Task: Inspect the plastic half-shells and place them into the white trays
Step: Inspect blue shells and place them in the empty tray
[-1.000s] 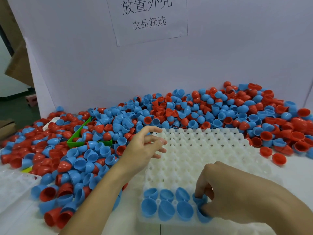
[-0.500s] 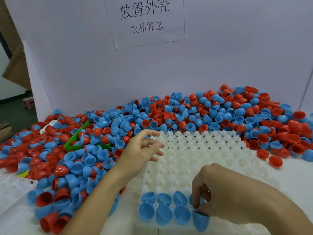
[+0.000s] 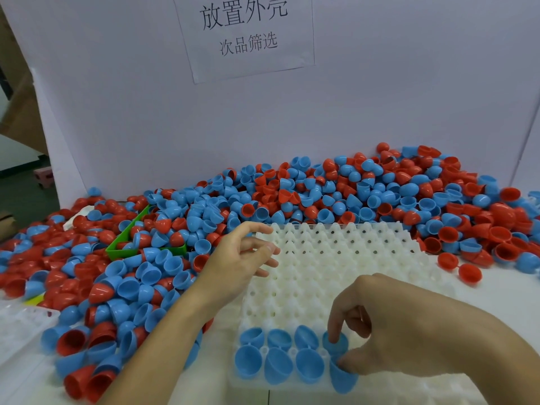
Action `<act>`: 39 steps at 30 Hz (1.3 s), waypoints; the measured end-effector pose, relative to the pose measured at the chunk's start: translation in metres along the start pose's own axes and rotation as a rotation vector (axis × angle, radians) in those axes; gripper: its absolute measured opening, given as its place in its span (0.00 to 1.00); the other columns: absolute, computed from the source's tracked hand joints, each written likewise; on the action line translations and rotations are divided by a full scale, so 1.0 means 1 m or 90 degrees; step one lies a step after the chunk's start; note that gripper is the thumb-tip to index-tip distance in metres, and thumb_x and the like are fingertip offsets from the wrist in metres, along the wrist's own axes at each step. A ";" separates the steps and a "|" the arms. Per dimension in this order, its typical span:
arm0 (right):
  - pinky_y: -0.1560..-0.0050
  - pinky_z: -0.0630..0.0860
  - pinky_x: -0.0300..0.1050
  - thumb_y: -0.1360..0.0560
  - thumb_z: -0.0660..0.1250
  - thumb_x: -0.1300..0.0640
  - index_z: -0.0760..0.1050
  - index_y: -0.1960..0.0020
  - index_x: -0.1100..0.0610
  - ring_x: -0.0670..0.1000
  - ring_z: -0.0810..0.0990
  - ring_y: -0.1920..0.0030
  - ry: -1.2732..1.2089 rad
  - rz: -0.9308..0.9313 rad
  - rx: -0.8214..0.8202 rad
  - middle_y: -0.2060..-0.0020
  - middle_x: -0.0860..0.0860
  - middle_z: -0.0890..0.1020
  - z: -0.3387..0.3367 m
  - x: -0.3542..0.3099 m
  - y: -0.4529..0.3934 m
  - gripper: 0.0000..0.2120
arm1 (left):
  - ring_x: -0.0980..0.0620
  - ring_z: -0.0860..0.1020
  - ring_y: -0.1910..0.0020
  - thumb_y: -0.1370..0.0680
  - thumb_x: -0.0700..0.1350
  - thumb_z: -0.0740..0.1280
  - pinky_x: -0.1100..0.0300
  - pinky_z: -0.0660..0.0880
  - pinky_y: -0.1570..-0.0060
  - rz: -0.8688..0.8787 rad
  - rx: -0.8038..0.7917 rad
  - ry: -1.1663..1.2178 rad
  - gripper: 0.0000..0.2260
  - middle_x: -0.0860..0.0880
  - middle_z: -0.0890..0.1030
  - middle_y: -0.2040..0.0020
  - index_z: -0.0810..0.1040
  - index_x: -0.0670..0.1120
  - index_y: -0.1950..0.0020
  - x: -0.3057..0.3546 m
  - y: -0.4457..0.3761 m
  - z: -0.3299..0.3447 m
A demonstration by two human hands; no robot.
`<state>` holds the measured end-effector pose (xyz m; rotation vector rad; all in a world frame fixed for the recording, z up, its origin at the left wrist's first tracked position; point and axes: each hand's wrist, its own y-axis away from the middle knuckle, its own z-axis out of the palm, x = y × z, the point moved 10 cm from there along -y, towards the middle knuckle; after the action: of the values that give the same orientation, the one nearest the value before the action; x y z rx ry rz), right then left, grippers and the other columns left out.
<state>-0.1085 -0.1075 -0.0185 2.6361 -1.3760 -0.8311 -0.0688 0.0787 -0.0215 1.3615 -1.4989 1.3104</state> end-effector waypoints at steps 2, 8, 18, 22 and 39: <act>0.72 0.68 0.37 0.34 0.77 0.42 0.81 0.55 0.42 0.44 0.70 0.70 0.016 0.007 -0.012 0.68 0.43 0.74 0.004 -0.001 -0.001 0.10 | 0.51 0.85 0.53 0.18 0.41 0.66 0.60 0.80 0.57 -0.002 -0.002 -0.005 0.08 0.49 0.86 0.51 0.76 0.51 0.41 -0.001 0.000 0.000; 0.72 0.67 0.36 0.31 0.76 0.48 0.82 0.54 0.44 0.47 0.77 0.64 0.104 0.043 0.016 0.63 0.41 0.74 0.009 -0.001 -0.003 0.07 | 0.51 0.85 0.53 0.19 0.42 0.66 0.61 0.80 0.58 -0.003 -0.005 -0.008 0.08 0.50 0.86 0.52 0.76 0.51 0.40 0.000 0.000 0.002; 0.69 0.65 0.36 0.30 0.73 0.44 0.76 0.57 0.38 0.44 0.74 0.64 0.131 -0.019 0.104 0.63 0.40 0.72 -0.003 -0.017 0.004 0.06 | 0.53 0.84 0.54 0.20 0.43 0.67 0.60 0.80 0.57 -0.002 -0.016 -0.050 0.08 0.49 0.86 0.51 0.77 0.50 0.41 0.009 0.005 0.006; 0.68 0.70 0.39 0.30 0.70 0.38 0.71 0.61 0.35 0.43 0.75 0.66 0.095 -0.059 0.234 0.66 0.40 0.75 -0.030 -0.016 0.010 0.08 | 0.54 0.83 0.53 0.18 0.44 0.66 0.61 0.78 0.56 0.049 -0.145 -0.112 0.06 0.53 0.85 0.51 0.81 0.49 0.44 0.030 0.016 0.033; 0.69 0.80 0.37 0.25 0.72 0.60 0.82 0.54 0.51 0.47 0.86 0.64 -0.525 -0.188 0.523 0.64 0.47 0.86 -0.063 -0.004 0.011 0.04 | 0.49 0.84 0.45 0.33 0.41 0.76 0.62 0.80 0.50 0.184 -0.028 0.168 0.14 0.47 0.86 0.48 0.76 0.53 0.53 0.078 0.028 0.034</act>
<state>-0.0880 -0.1232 0.0406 3.3243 -1.7956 -1.9020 -0.1064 0.0243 0.0391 0.9237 -1.5675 1.5574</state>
